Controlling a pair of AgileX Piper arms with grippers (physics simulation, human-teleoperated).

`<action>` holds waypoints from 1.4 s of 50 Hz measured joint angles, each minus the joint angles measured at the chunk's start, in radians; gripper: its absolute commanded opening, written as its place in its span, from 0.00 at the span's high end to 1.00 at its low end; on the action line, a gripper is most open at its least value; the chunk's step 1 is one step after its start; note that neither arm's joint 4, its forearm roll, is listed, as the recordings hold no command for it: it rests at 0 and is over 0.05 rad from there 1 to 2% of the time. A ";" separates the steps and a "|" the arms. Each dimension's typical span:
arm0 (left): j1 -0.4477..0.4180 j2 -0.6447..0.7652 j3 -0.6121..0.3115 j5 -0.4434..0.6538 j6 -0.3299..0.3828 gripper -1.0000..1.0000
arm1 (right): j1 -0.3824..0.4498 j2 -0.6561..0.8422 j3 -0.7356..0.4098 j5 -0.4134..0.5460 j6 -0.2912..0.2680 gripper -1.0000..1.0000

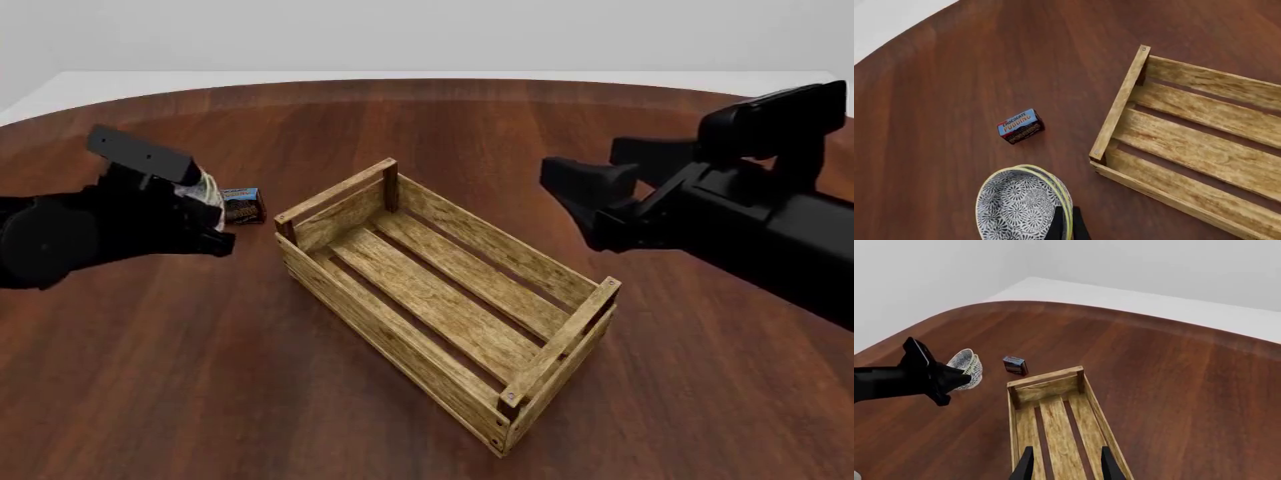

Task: Stack the right bowl on the left bowl and place them in the tray.

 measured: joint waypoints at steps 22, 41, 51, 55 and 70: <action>-0.076 -0.056 -0.046 0.052 0.042 1.00 | -0.004 -0.017 -0.003 0.012 0.001 0.00; -0.168 -0.042 -0.095 0.067 0.057 1.00 | -0.005 -0.020 -0.003 0.013 0.001 0.00; -0.222 -0.025 -0.117 0.063 0.068 1.00 | -0.006 -0.018 -0.002 0.011 0.001 0.00; -0.246 -0.015 -0.123 0.059 0.074 1.00 | -0.006 -0.016 -0.002 0.010 0.001 0.00; -0.333 0.035 -0.154 0.038 0.090 1.00 | -0.010 -0.003 -0.004 0.003 0.000 0.00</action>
